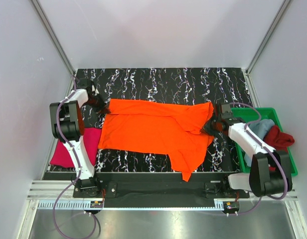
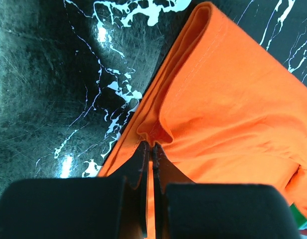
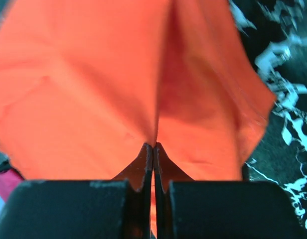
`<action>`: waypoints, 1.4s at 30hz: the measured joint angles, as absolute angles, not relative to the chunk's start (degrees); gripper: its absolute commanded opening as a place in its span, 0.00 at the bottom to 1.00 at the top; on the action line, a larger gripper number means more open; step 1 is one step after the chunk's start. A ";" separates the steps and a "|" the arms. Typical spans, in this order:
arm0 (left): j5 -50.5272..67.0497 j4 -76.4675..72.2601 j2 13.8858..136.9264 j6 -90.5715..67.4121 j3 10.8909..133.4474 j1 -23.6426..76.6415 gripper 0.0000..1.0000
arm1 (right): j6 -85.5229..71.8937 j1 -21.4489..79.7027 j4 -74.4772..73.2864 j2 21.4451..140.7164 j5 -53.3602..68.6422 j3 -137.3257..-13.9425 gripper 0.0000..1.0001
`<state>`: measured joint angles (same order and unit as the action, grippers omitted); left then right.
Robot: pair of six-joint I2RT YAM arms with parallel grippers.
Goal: Fold and stack the t-shirts
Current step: Fold the tshirt
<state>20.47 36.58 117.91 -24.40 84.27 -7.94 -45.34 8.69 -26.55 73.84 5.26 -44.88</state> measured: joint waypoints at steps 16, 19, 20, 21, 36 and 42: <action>19.62 37.93 117.91 -22.81 84.27 -8.01 0.00 | -44.60 8.84 -24.62 80.20 2.72 -42.74 0.00; 19.22 38.04 117.91 -22.48 84.29 -8.21 0.00 | -43.24 8.82 -24.71 79.90 2.42 -43.05 0.00; 19.09 38.15 117.91 -22.39 84.36 -8.27 0.00 | -42.65 8.75 -24.77 79.72 2.39 -43.38 0.00; 18.94 38.24 117.91 -22.33 84.40 -8.32 0.00 | -42.17 8.69 -24.75 79.53 2.39 -43.77 0.00; 17.12 40.01 117.91 -21.30 84.64 -8.80 0.14 | -39.57 8.58 -25.10 79.13 1.50 -42.81 0.08; 17.10 40.64 117.75 -21.23 84.86 -8.97 0.36 | -35.79 7.77 -28.75 79.29 1.10 -45.17 0.55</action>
